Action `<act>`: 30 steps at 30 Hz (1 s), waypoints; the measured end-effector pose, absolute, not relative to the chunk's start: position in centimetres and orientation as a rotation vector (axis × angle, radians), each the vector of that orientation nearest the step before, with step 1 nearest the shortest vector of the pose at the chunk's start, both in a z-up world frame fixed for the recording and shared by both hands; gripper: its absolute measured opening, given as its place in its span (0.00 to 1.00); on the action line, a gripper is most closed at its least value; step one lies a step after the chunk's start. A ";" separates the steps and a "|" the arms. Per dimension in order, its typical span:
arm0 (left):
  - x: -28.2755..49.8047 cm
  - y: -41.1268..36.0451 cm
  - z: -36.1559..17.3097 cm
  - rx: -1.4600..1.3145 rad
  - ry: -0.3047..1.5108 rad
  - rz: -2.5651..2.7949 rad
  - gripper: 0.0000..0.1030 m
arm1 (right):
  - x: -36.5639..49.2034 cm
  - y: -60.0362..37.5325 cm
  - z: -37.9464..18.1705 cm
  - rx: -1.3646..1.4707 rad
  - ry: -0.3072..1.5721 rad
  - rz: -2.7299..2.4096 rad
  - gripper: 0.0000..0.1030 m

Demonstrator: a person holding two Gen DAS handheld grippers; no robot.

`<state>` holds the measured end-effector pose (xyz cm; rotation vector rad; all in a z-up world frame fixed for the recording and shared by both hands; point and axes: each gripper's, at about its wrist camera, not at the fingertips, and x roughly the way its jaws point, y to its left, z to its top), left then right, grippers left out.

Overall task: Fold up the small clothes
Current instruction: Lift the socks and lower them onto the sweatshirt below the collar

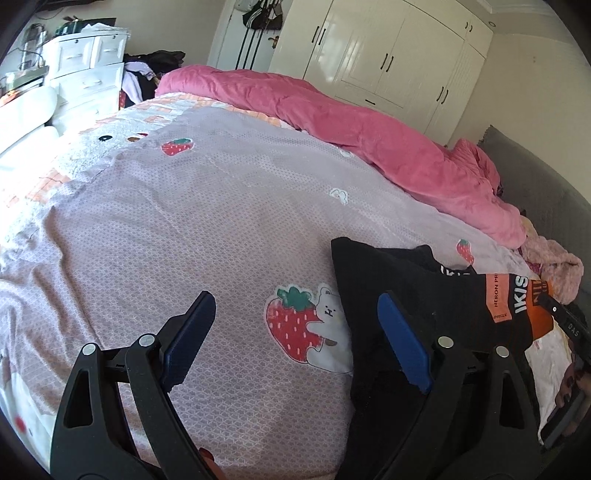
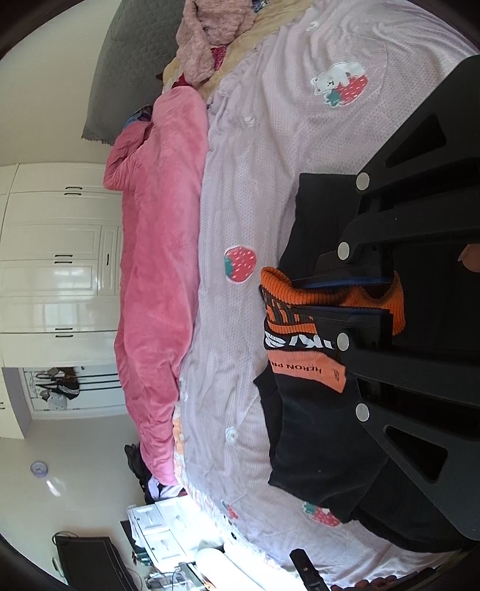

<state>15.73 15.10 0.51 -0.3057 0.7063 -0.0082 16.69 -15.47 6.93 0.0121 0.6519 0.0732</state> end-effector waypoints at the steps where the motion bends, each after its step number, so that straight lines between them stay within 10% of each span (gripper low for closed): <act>1: 15.8 14.8 0.4 -0.296 0.716 -0.017 0.80 | 16.8 -15.6 6.6 0.016 0.660 0.068 0.07; 12: 15.9 13.2 -0.7 -0.277 0.778 -0.104 0.79 | 16.1 -16.4 4.1 0.056 0.703 0.023 0.36; 23: 15.3 9.2 -2.6 -0.092 0.869 -0.194 0.31 | 13.5 -14.6 2.0 0.037 0.735 0.082 0.45; 30: 16.0 7.8 -3.9 -0.031 0.887 -0.191 0.24 | 13.6 -14.5 1.5 0.061 0.743 0.101 0.45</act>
